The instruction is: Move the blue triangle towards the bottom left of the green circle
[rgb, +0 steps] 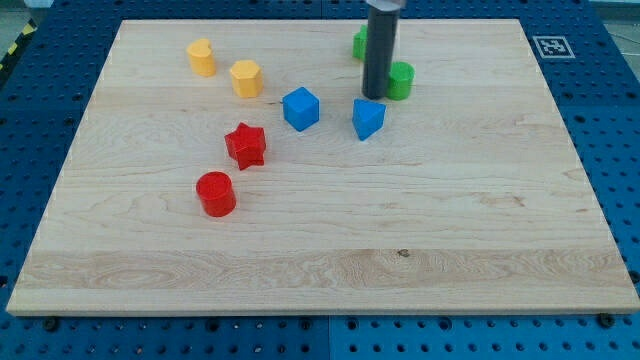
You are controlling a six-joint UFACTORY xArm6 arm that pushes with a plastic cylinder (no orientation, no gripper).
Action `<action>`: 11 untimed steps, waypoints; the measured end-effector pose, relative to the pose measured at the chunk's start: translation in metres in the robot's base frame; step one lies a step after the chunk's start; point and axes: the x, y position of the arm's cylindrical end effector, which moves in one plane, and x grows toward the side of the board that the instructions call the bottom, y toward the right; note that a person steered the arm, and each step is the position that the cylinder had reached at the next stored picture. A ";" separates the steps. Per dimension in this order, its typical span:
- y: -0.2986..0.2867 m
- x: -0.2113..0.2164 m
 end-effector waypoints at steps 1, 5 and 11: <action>0.060 0.032; -0.010 0.099; -0.035 0.073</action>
